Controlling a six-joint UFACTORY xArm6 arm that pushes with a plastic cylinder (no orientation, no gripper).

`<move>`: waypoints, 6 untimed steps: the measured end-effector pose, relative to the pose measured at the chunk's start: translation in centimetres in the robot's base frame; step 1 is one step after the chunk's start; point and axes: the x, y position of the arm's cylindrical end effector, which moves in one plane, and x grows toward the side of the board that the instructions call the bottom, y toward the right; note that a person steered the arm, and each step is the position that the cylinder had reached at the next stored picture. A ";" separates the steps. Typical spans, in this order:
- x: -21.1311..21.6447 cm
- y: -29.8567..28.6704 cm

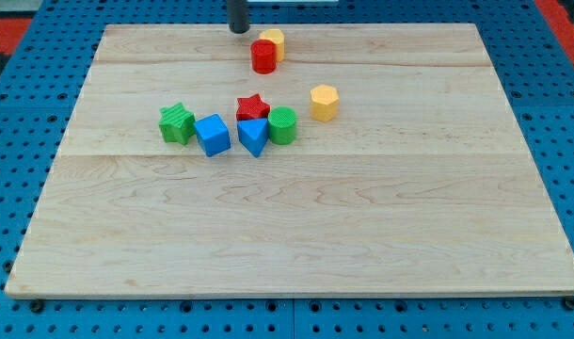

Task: Separate the red circle from yellow heart

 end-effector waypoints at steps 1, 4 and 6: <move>2.0 4.3; 7.1 2.8; 10.0 -1.2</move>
